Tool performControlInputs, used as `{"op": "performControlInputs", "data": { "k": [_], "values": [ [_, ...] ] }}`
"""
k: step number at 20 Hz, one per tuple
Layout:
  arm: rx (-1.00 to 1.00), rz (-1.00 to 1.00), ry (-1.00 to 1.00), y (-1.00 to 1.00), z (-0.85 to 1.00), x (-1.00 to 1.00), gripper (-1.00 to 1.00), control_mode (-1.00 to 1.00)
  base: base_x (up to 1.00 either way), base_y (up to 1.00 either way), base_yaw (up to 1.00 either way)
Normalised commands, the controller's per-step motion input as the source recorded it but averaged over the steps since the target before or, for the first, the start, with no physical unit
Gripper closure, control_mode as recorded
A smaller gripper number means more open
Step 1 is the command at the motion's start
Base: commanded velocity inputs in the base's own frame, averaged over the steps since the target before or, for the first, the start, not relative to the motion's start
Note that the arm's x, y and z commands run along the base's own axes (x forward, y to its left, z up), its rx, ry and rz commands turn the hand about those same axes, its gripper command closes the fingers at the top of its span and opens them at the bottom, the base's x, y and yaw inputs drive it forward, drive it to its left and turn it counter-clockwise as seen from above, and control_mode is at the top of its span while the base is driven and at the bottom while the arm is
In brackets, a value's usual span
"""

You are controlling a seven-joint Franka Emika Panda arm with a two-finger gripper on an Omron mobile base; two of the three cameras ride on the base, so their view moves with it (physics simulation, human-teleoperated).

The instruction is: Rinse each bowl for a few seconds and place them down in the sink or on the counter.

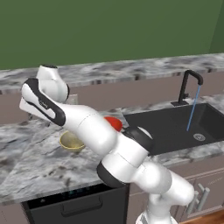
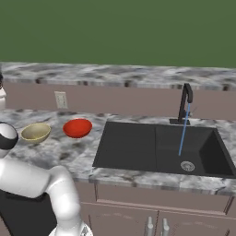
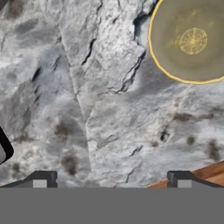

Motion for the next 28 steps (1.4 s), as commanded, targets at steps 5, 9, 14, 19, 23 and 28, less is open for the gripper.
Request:
{"op": "performControlInputs", "data": {
  "k": [5,9,14,19,23,28],
  "values": [
    [-0.06,0.01,0.01,-0.37,0.24,0.00,-1.00,-1.00,0.00,0.00,0.00],
    [-0.03,0.01,0.00,-0.46,0.11,-0.05,-1.00,-1.00,0.00,0.00,0.00],
    [-0.01,0.03,-0.02,-0.51,0.01,-0.03,-1.00,-1.00,0.00,0.00,0.00],
    [0.00,0.05,-0.10,-0.45,0.00,-0.02,-1.00,-1.00,0.00,0.00,0.00],
    [0.00,0.07,-0.15,-0.38,0.00,-0.04,-1.00,-1.00,0.00,0.00,0.00],
    [0.00,0.08,-0.17,-0.41,0.00,-0.10,-1.00,-1.00,0.00,0.00,0.00]
  ]
}}
